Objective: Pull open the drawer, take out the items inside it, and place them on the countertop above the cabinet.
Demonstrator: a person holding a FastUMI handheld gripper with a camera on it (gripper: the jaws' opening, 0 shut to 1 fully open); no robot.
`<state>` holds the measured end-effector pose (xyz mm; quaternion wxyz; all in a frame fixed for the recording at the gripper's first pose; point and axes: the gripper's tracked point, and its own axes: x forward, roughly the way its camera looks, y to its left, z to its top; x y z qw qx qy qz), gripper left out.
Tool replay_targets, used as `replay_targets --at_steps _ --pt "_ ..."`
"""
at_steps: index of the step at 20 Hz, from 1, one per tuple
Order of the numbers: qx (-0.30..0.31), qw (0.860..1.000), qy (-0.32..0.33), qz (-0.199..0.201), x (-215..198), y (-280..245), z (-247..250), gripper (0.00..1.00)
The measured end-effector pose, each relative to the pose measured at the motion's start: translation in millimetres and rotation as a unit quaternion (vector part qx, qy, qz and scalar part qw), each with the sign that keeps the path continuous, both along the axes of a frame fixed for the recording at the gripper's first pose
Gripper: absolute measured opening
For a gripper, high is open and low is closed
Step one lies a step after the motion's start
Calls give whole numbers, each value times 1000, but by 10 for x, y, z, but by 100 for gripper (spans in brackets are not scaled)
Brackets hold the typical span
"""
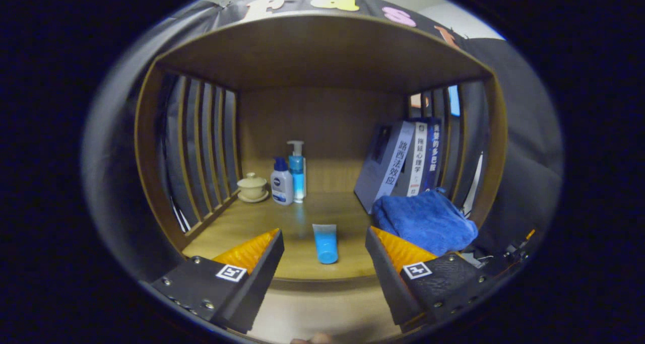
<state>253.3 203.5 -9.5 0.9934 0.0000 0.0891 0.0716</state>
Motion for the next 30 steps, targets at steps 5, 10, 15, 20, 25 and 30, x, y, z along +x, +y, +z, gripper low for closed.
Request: replay_targets --at_steps 5,10,15,20,25,30 --pt "-6 999 -33 -13 -513 -77 165 97" --pt "7 999 -49 -11 -1055 -144 41 97" --pt "-2 999 -46 -9 -1449 -216 -236 97" --pt "-8 1000 -27 1 -1748 -259 -671 97" --pt "-11 1000 -7 3 -1943 -307 -1052 97" --pt "-14 1000 15 5 -2011 -345 -1391 97"
